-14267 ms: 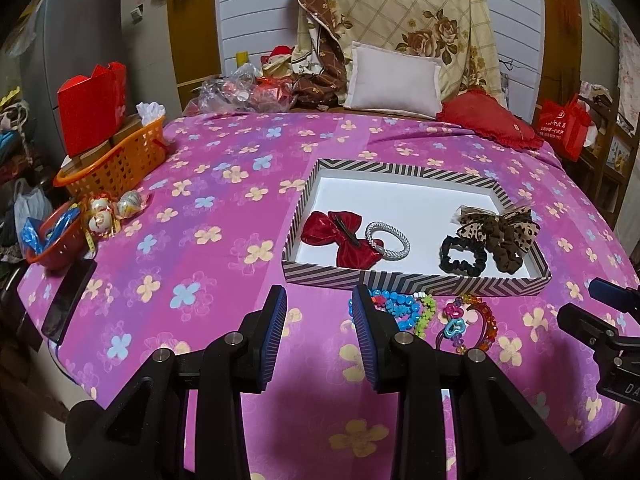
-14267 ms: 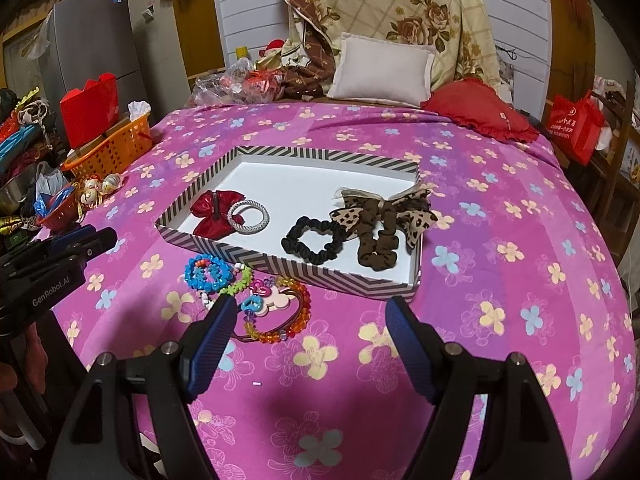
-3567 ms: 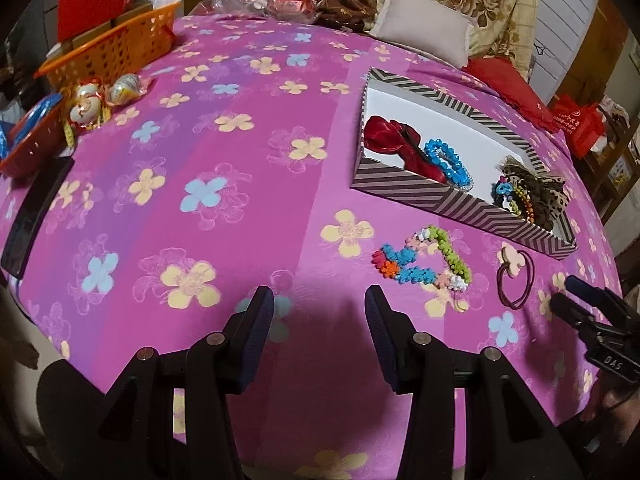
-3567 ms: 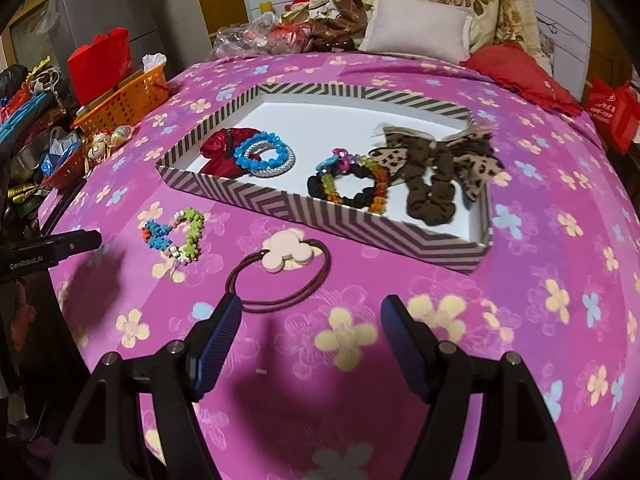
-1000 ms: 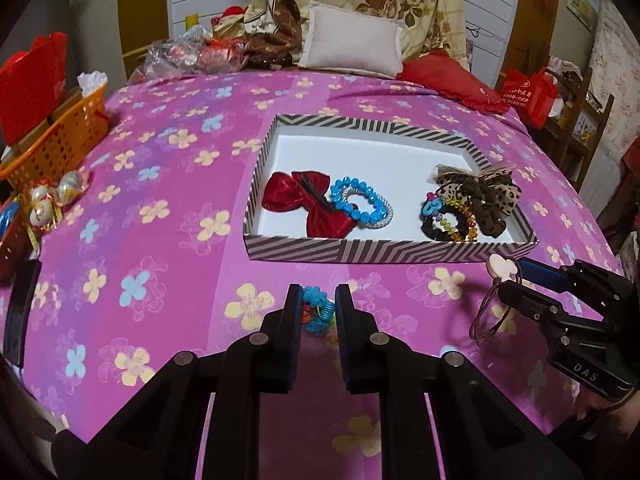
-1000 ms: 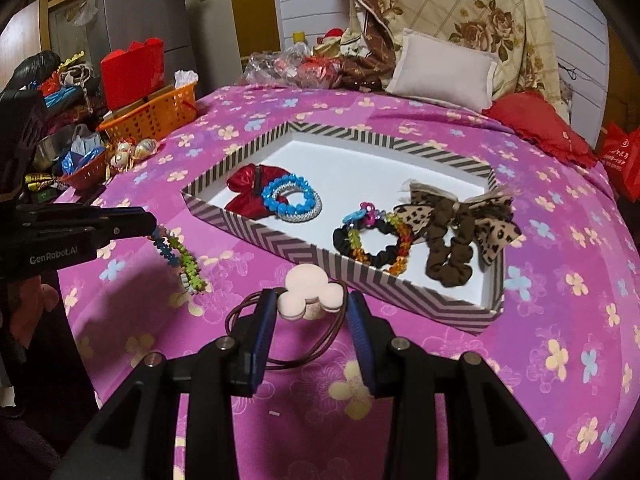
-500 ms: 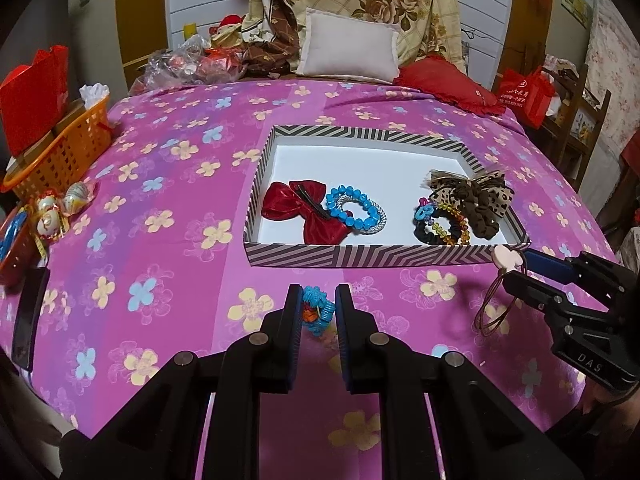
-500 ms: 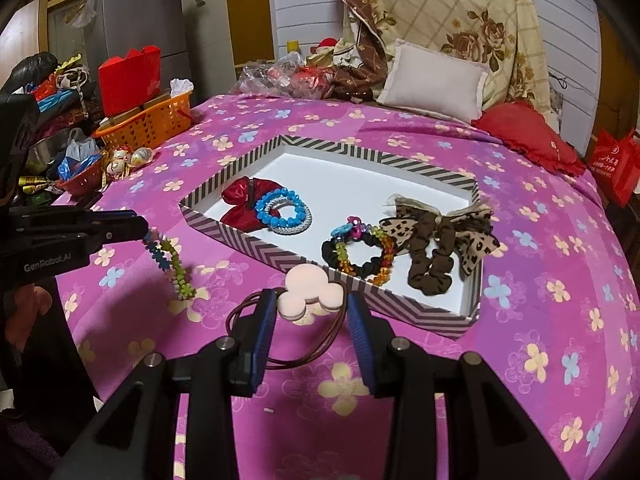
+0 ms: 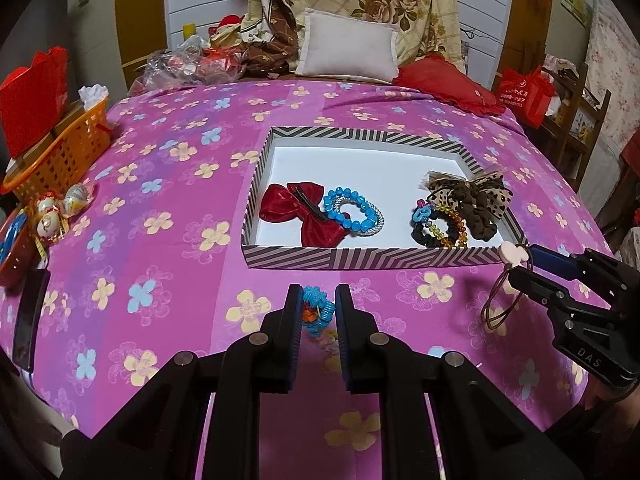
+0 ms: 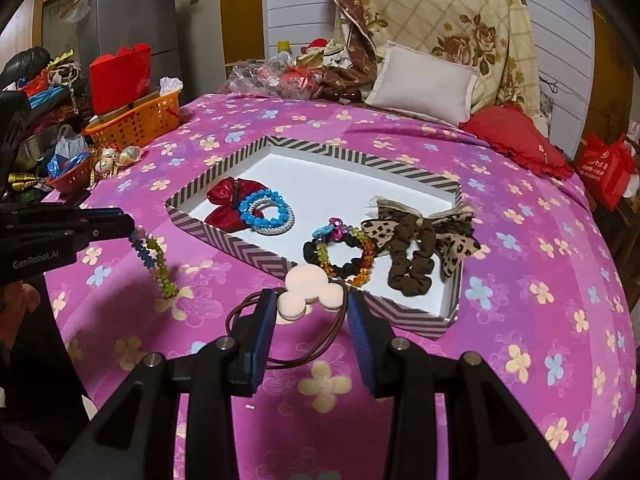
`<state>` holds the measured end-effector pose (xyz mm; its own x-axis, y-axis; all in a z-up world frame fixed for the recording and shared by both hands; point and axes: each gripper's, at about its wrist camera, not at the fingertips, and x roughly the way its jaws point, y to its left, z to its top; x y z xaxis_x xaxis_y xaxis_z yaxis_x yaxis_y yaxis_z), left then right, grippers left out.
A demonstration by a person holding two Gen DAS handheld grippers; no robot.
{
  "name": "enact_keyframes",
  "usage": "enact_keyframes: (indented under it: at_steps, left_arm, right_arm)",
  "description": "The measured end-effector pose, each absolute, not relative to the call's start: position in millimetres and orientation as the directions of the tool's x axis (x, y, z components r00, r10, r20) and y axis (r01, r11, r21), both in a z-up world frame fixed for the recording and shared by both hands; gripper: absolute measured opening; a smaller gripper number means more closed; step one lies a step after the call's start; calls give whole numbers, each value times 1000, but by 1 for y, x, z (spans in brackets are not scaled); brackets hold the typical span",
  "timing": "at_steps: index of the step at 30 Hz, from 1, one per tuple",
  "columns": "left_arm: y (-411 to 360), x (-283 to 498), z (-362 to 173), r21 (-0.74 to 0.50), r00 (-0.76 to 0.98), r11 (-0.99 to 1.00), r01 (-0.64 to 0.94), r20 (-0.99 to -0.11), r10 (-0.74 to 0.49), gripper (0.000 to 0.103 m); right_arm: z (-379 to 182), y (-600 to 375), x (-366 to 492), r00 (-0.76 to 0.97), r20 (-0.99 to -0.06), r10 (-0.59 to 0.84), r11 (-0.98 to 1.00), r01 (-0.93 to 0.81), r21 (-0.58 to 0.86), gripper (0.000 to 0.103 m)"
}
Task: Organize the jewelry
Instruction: 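Carry the green-blue bracelet into the tray with the left tool while the right carries the hair tie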
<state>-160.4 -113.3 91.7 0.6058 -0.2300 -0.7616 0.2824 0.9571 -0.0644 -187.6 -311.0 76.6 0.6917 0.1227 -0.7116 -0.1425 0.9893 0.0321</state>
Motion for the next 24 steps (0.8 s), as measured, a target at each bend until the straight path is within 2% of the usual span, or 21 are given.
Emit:
enact_keyframes:
  at_steps: [24]
  left_arm:
    - [-113,-160,93,-64,604,957,284,-763,-230,0]
  right_arm:
    - [71,-313,-187,679,-725,115,990,-141,25,38]
